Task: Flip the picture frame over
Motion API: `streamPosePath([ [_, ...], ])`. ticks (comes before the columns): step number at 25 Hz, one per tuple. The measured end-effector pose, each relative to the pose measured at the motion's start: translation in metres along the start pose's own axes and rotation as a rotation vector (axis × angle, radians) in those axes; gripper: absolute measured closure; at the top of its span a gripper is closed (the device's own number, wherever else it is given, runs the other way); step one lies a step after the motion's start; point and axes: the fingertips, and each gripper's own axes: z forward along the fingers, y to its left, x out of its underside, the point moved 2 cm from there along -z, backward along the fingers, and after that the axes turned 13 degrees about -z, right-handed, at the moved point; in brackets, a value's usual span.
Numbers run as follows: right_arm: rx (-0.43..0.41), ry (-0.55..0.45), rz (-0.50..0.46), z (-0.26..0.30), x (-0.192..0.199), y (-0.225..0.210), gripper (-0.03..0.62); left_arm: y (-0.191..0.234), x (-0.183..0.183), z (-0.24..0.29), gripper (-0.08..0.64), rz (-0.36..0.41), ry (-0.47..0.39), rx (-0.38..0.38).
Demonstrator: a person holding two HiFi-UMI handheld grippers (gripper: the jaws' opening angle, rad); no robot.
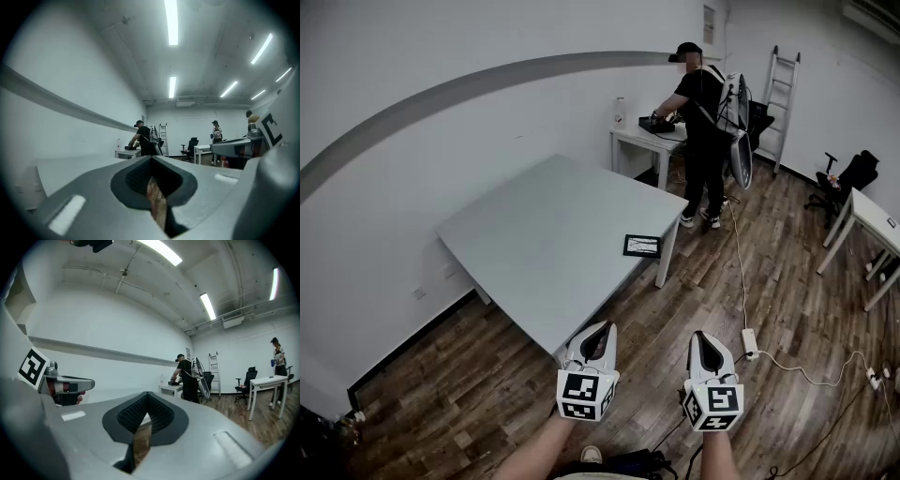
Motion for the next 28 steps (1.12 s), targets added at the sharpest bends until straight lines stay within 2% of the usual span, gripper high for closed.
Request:
streamPosePath([
  [28, -0.001, 0.008, 0.011, 0.001, 0.012, -0.016, 0.569, -0.019, 0.008, 0.016, 0.560, -0.001, 0.012, 0.008],
])
